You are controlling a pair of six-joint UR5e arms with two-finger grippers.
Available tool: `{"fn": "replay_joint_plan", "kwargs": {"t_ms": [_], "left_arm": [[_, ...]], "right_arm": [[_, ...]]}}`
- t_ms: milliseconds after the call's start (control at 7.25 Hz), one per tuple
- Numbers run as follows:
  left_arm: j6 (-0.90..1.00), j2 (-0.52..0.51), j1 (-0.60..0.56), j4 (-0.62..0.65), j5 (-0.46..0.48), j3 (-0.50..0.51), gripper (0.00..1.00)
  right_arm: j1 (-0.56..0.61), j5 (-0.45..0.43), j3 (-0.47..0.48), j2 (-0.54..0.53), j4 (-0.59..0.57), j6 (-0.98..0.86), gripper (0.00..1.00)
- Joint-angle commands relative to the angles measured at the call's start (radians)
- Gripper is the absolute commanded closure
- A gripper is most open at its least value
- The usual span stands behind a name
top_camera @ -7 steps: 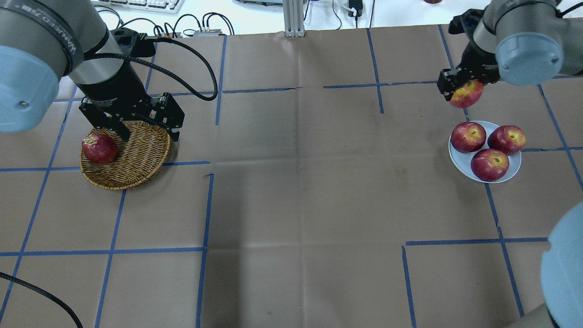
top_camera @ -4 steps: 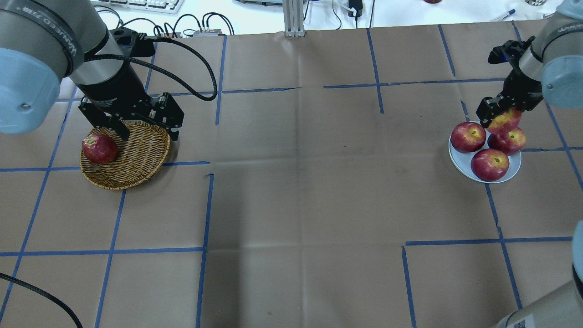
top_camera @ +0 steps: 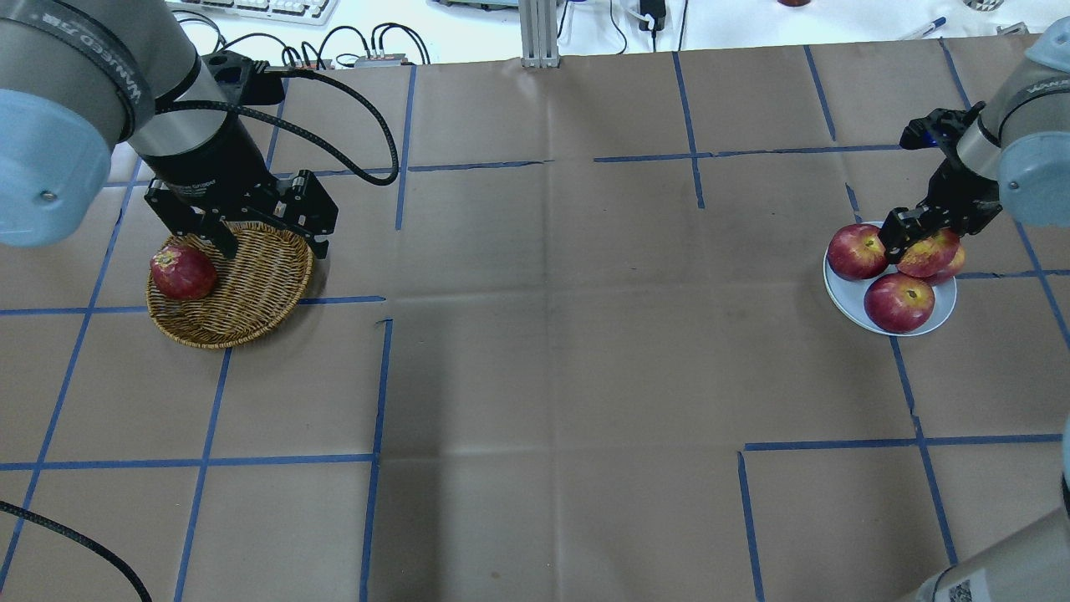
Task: Transfer apple from basket to plate
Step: 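Lower the apple onto the plate beside the red apples and open the right gripper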
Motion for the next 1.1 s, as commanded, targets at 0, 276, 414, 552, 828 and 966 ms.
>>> {"fn": "replay_joint_plan", "kwargs": {"t_ms": [0, 276, 414, 552, 828, 966], "left_arm": [[-0.003, 0.0, -0.002, 0.006, 0.0, 0.0, 0.01], [-0.003, 0.0, -0.002, 0.006, 0.0, -0.001, 0.01], [-0.003, 0.0, -0.002, 0.006, 0.0, -0.001, 0.01], [-0.003, 0.0, -0.002, 0.006, 0.0, -0.001, 0.01], [-0.003, 0.0, -0.002, 0.006, 0.0, -0.001, 0.01], [-0.003, 0.0, -0.002, 0.006, 0.0, -0.001, 0.01]], "right_arm": [[0.0, -0.001, -0.005, 0.001, -0.002, -0.002, 0.03], [0.001, -0.01, -0.034, -0.002, 0.0, 0.011, 0.0], [0.004, -0.008, -0.077, -0.003, 0.008, 0.014, 0.0], [0.015, -0.001, -0.128, -0.005, 0.015, 0.015, 0.0], [0.116, -0.004, -0.221, -0.014, 0.062, 0.044, 0.0], [0.165, -0.007, -0.285, -0.05, 0.175, 0.134, 0.0]]}}
